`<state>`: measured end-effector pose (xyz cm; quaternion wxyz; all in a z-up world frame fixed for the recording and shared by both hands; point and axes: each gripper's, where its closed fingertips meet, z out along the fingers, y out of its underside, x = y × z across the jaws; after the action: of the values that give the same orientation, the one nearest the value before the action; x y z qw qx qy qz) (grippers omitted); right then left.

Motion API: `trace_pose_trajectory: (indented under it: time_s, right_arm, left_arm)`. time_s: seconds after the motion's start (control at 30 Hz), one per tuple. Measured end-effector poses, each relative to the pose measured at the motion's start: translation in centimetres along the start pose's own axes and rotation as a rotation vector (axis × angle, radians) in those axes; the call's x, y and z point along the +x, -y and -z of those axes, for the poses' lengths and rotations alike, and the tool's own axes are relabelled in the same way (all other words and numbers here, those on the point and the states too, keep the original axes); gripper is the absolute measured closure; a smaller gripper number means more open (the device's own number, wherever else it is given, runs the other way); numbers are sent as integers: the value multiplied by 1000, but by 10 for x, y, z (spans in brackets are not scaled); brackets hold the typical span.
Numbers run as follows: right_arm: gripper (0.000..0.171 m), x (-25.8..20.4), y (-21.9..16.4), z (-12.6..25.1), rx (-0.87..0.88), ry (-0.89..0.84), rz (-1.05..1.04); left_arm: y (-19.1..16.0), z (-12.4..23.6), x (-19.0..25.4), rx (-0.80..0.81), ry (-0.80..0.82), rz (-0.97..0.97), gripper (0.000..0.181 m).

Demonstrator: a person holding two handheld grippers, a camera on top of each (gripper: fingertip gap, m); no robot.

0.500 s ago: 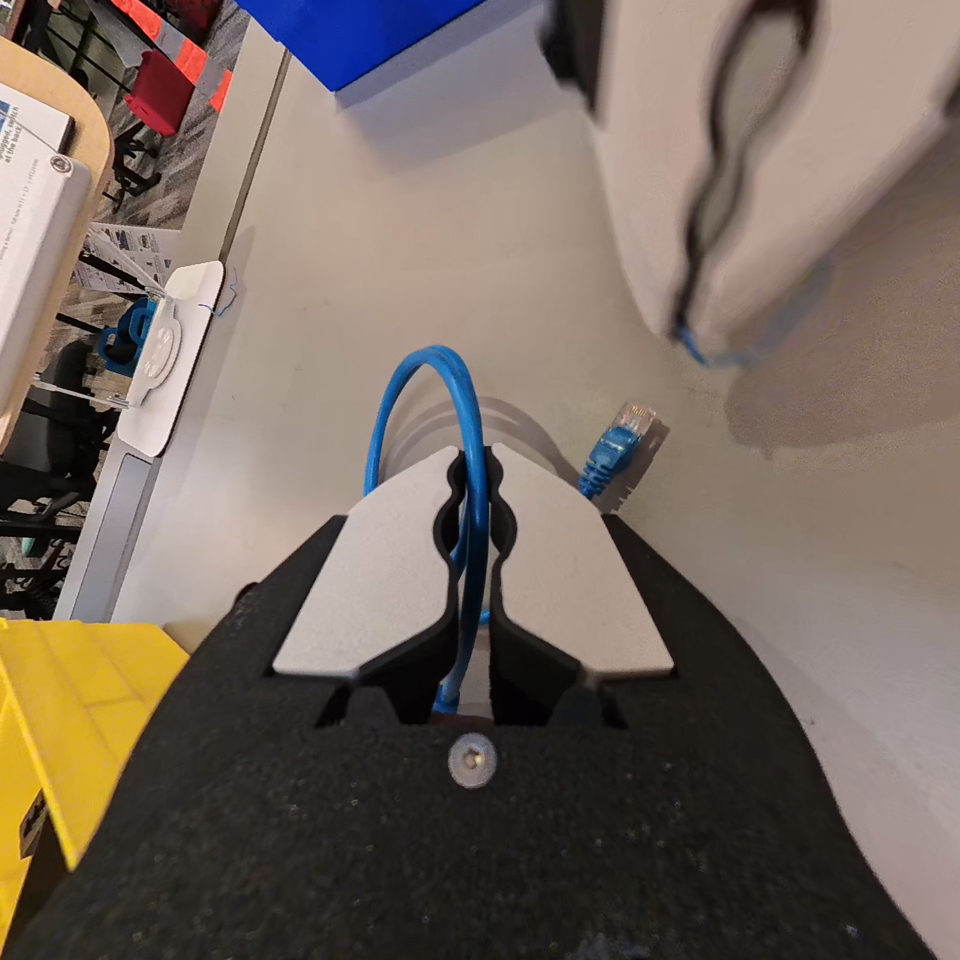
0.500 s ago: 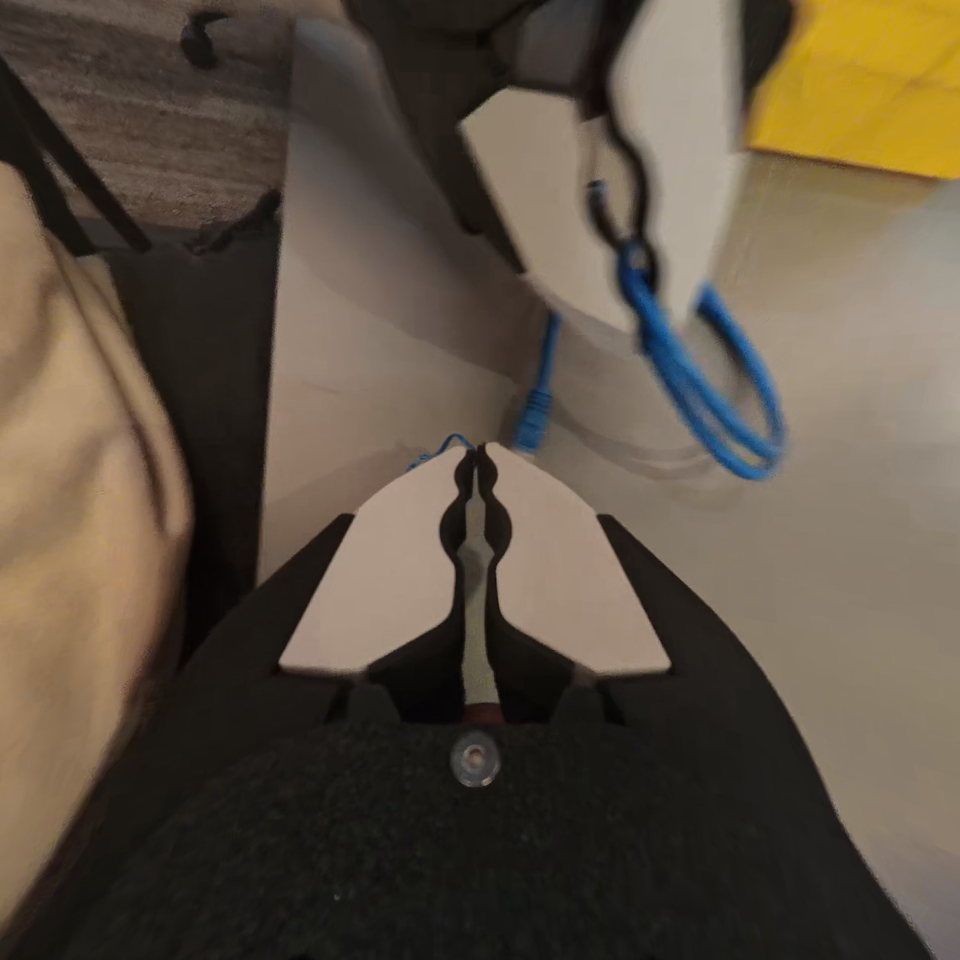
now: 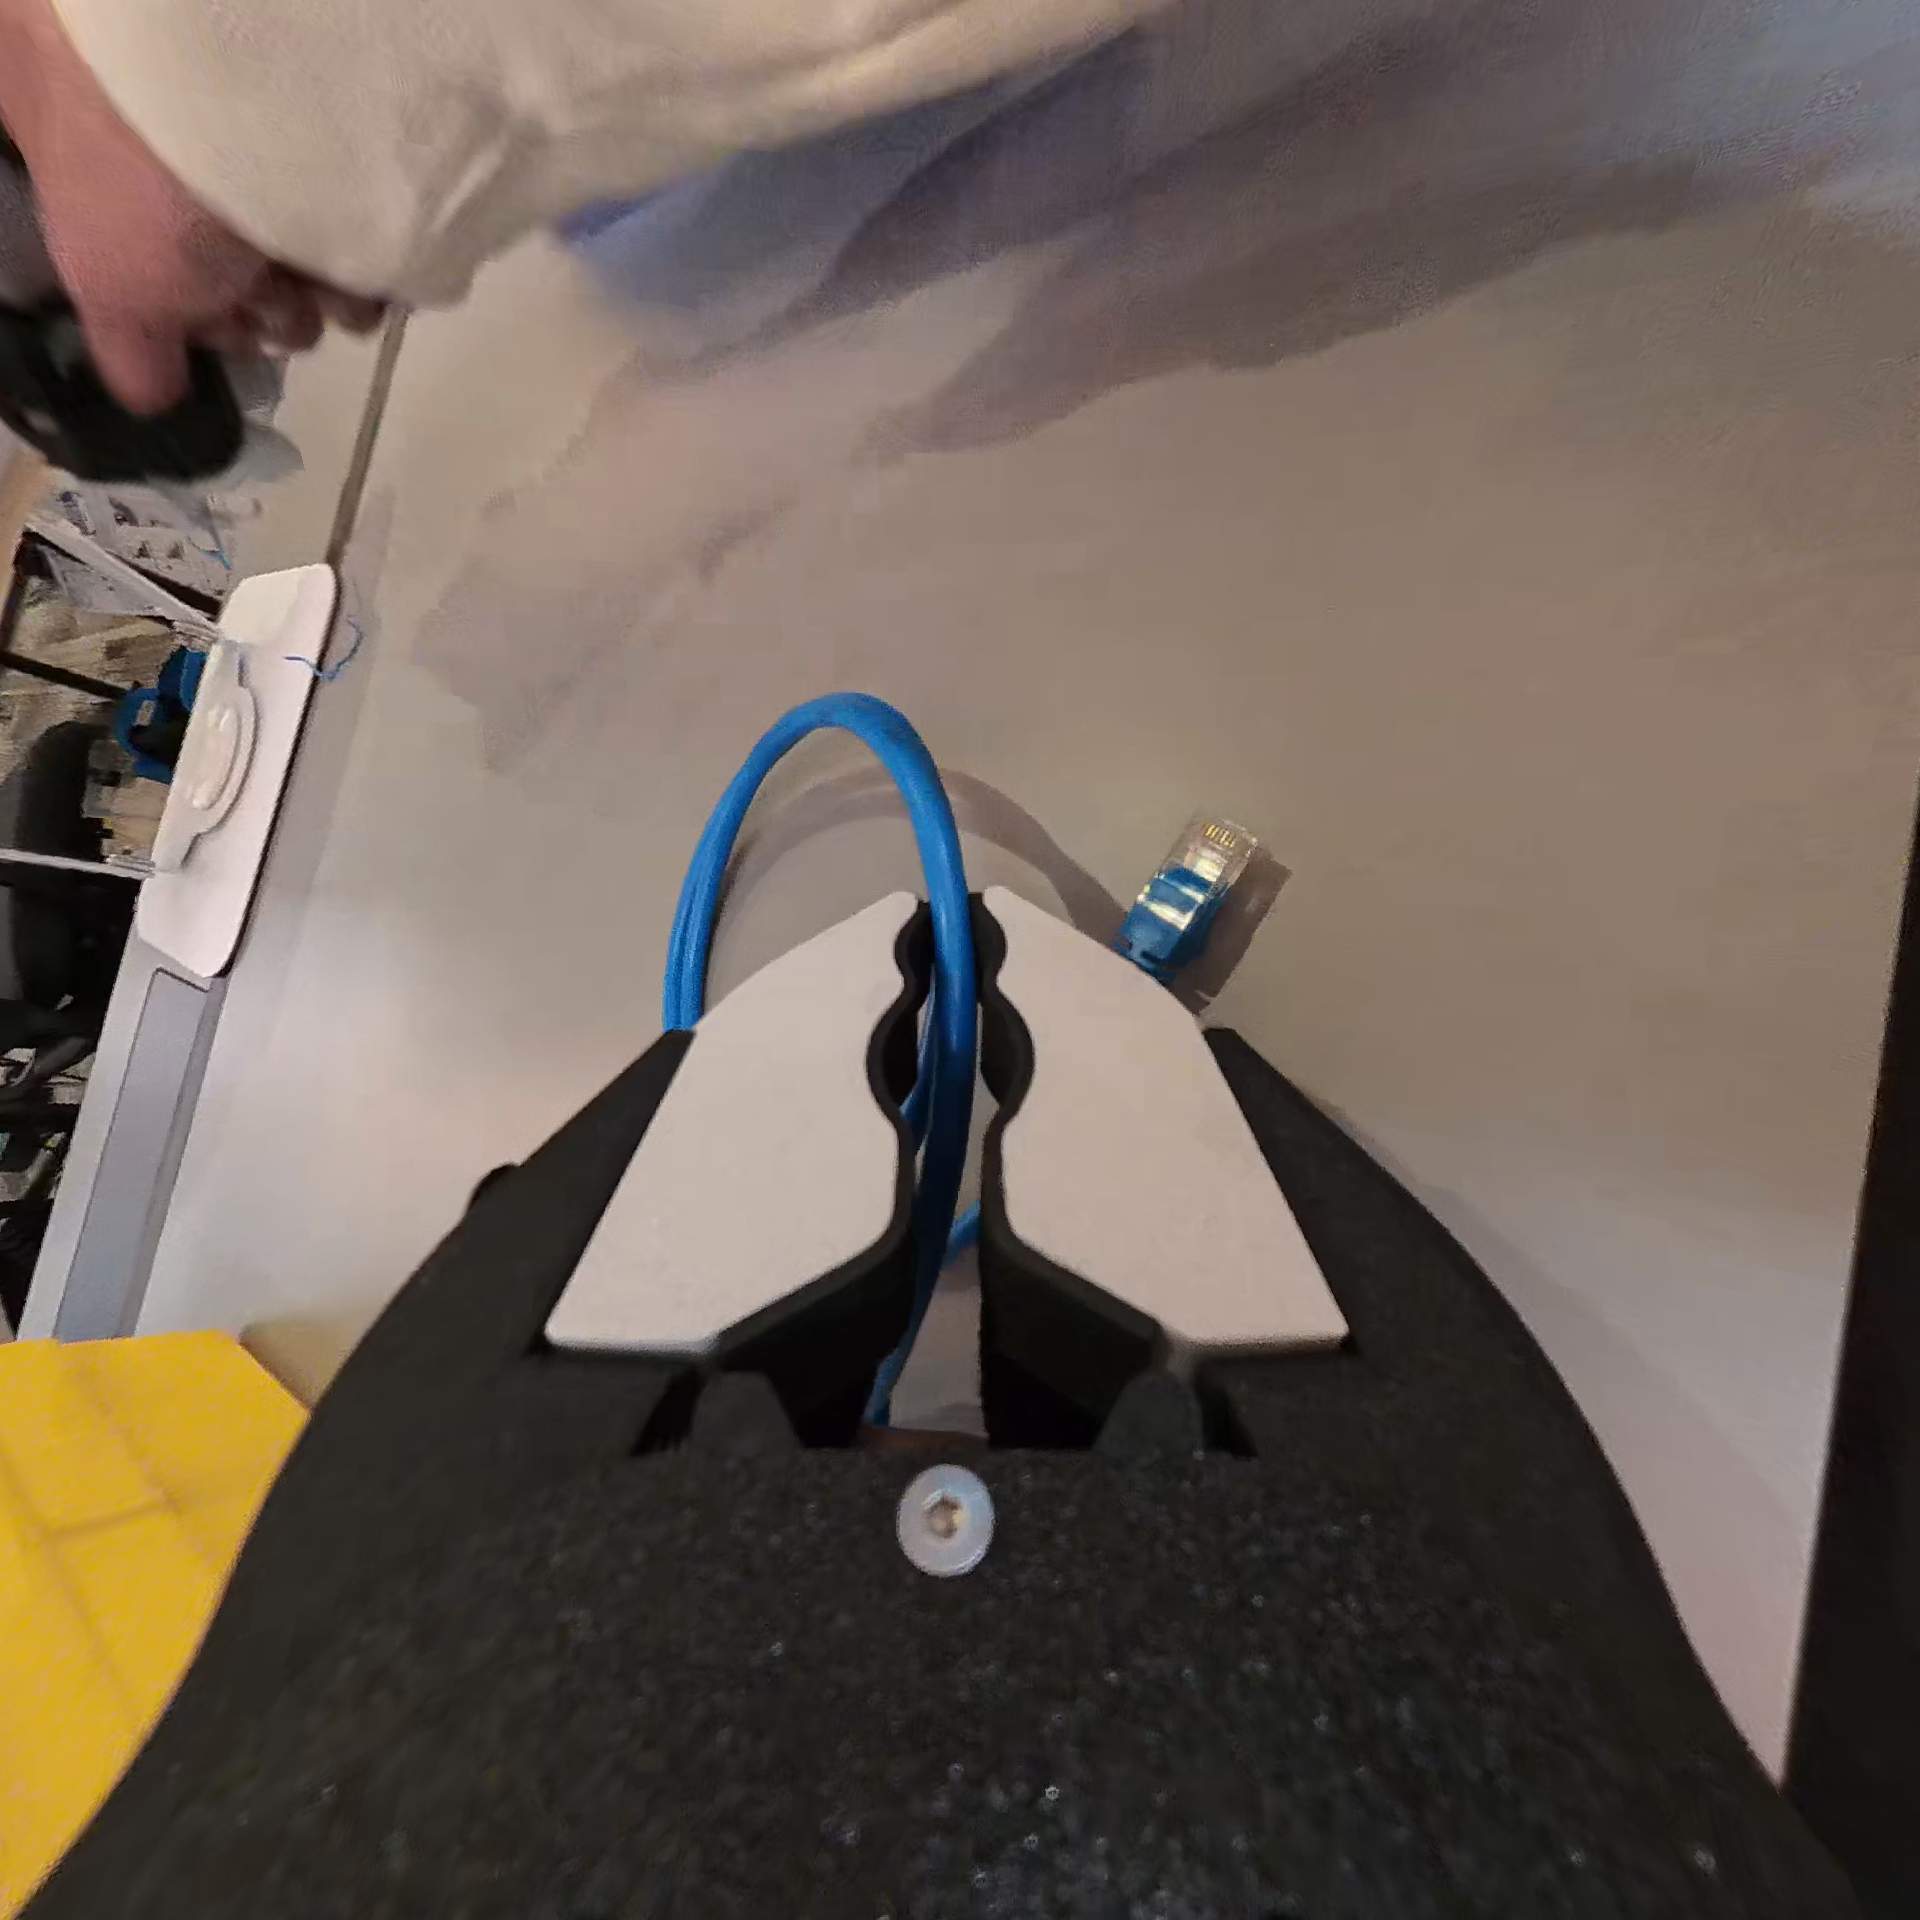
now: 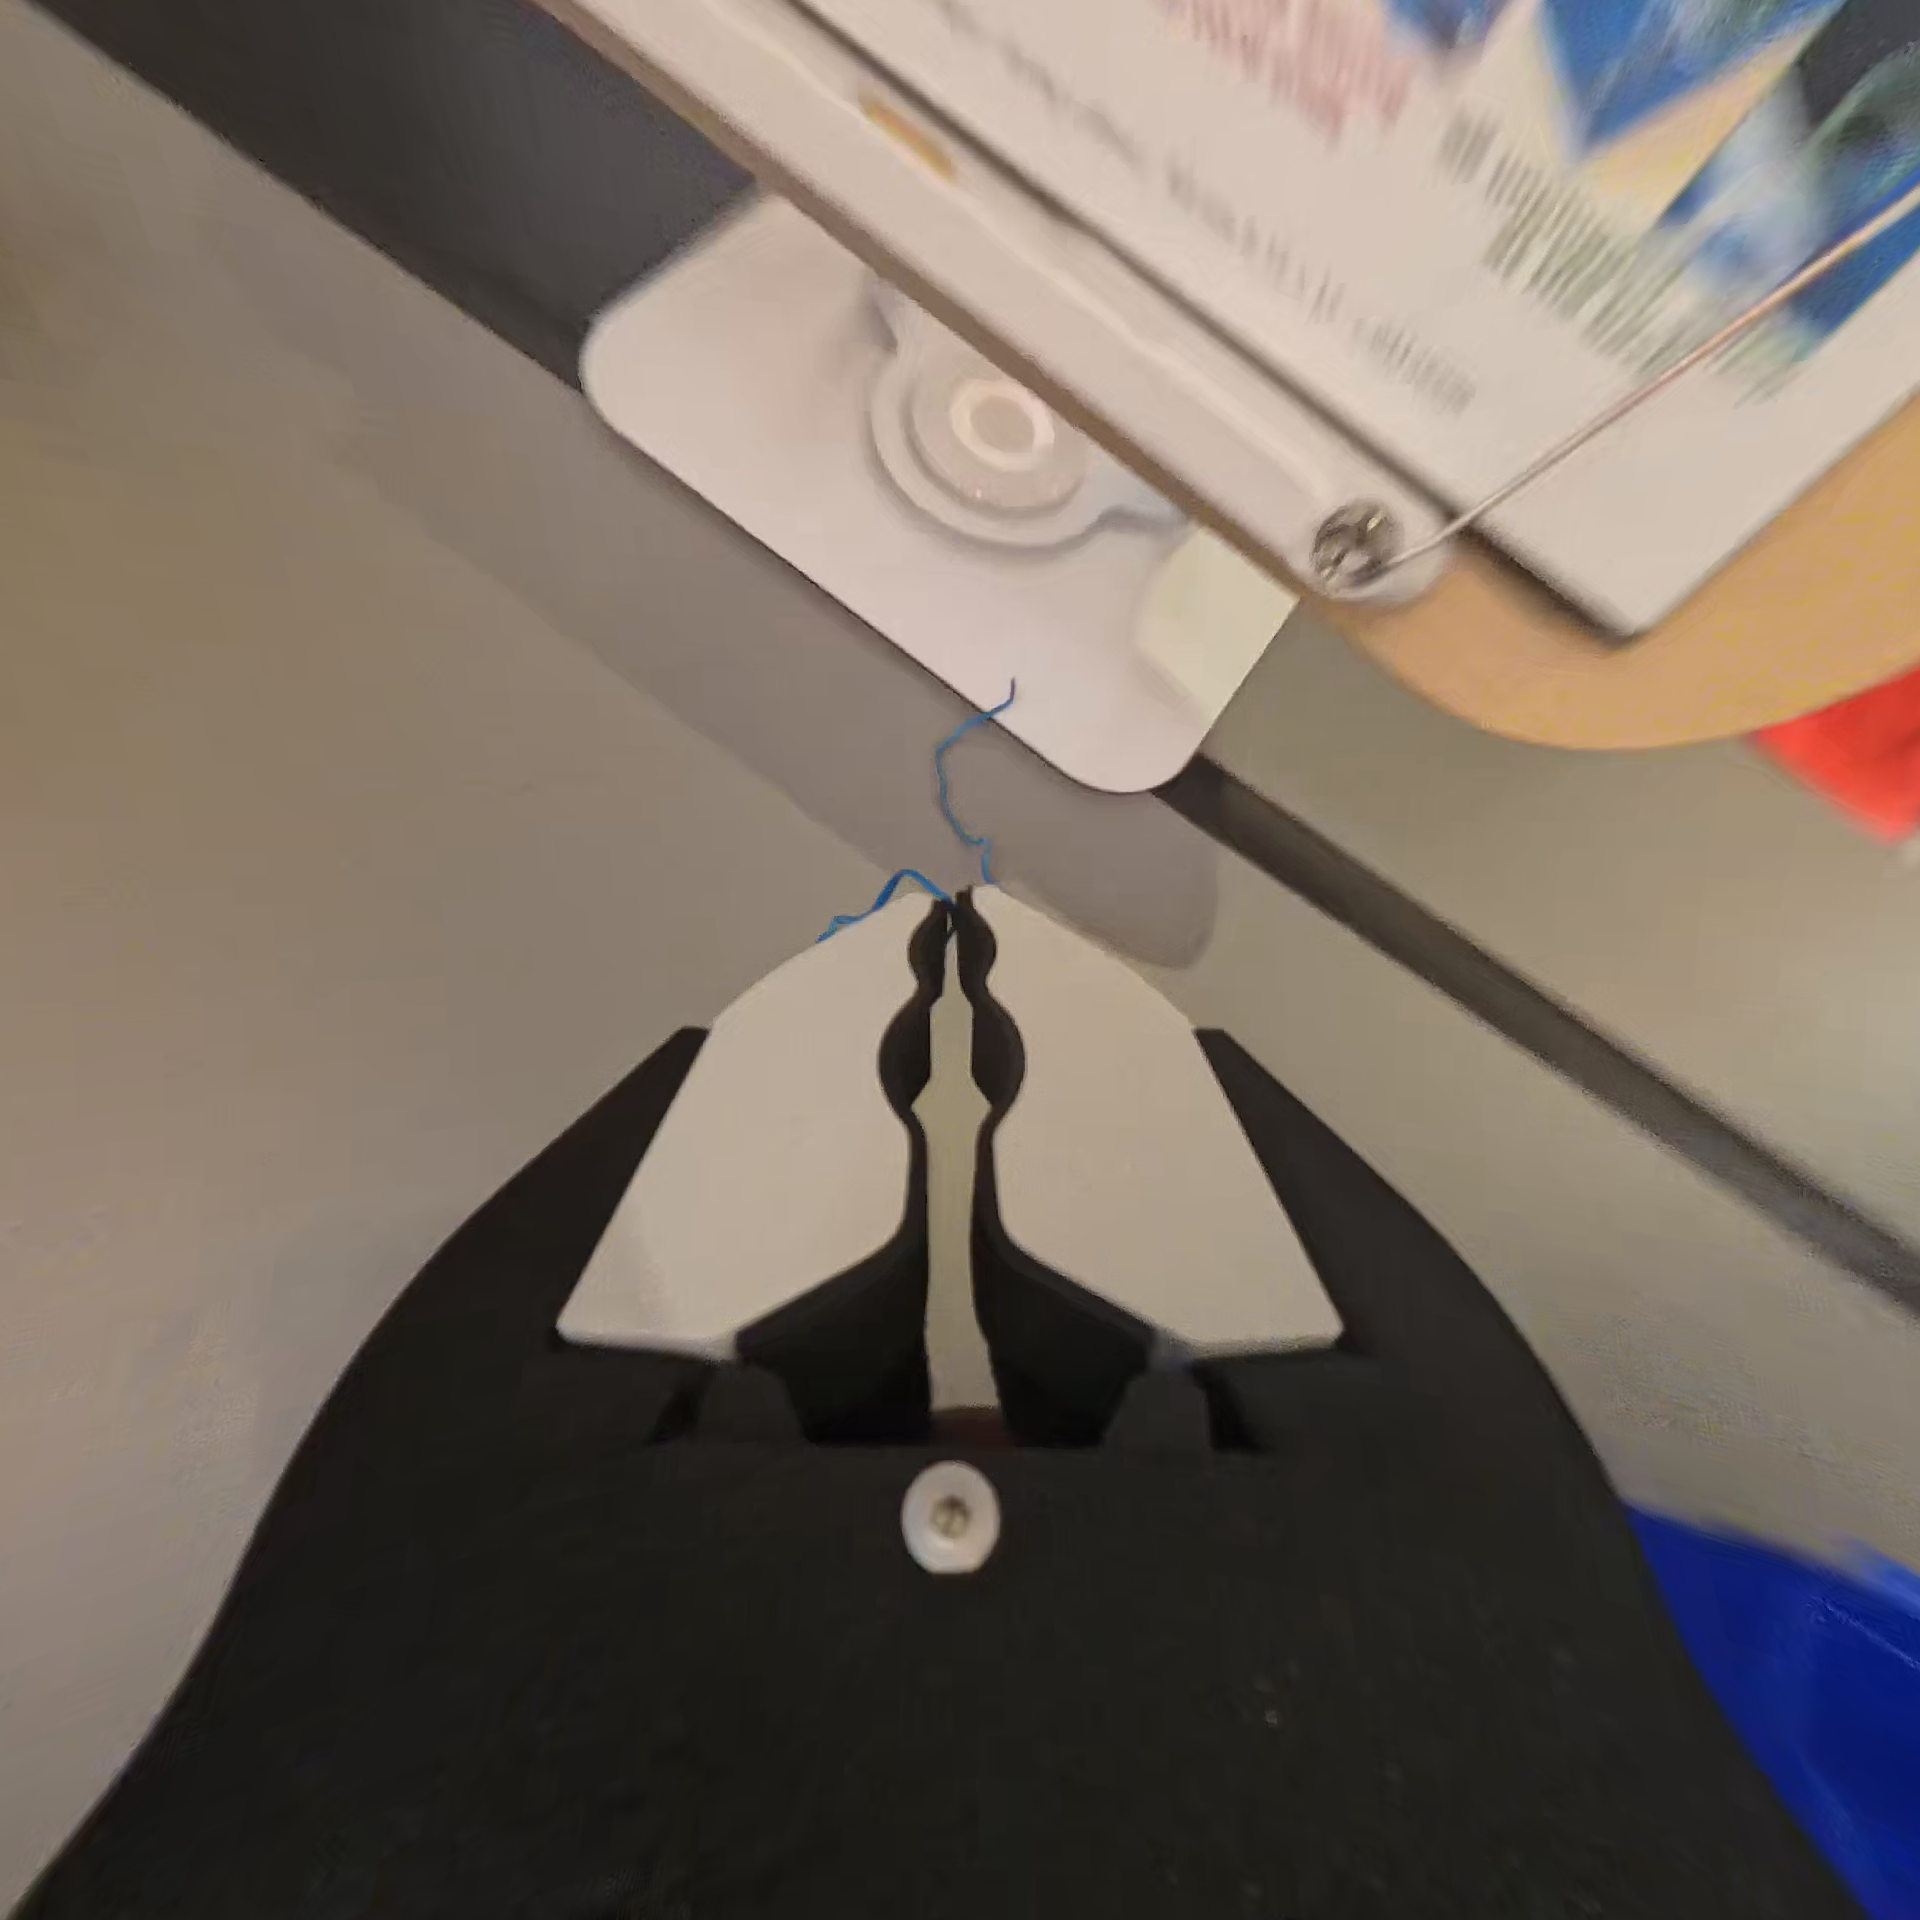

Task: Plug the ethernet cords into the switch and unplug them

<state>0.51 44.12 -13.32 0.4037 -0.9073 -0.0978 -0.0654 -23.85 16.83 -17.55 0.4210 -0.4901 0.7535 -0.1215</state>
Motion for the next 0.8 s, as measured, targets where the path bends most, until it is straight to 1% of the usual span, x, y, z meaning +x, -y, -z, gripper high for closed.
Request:
trace_pose_trajectory:
  time_s: [0.07, 0.17, 0.27, 0.33, 0.4, 0.47, 0.53, 0.57, 0.6, 0.63, 0.67, 0.73, 0.8]
  right_arm:
    - [169, 6, -6, -40, -19, 24, -94]
    - [169, 12, -18, -76, -61, 6, -120]
    - [169, 17, -20, -90, -49, -8, -123]
    - [155, 21, -16, -85, -18, -29, -117]
    - [153, 18, -9, -65, 37, -34, -114]
    - [152, 4, -1, -32, 154, -28, -111]
    - [152, -34, -4, 6, 253, 85, -121]
    - [152, -64, -9, 28, 308, 208, -128]
    - [152, -100, -19, 51, 330, 358, -103]
    - [152, -129, -33, 74, 321, 471, -57]
    - [151, -148, -48, 94, 322, 520, -13]
    - [151, -172, -74, 132, 331, 559, 48]
    - [151, -185, -97, 168, 327, 586, 23]
  left_arm:
    - [0, -1, 5, -6, -11, 5, 176]
    - [0, -2, 10, 7, -45, 54, 172]
    - [-2, -4, 10, 29, -93, 169, 165]
    - [-3, -5, 7, 42, -129, 266, 157]
    - [-2, -3, 3, 75, -162, 352, 155]
    - [1, 3, -2, 115, -181, 425, 148]
    - [5, 9, -8, 155, -192, 488, 144]
    - [8, 13, -11, 182, -199, 520, 144]
    - [11, 16, -14, 209, -210, 550, 144]
    - [13, 19, -16, 232, -221, 576, 142]
    - [15, 20, -17, 245, -230, 596, 139]
    - [21, 24, -18, 274, -273, 642, 130]
    - [38, 36, -24, 357, -329, 710, 126]
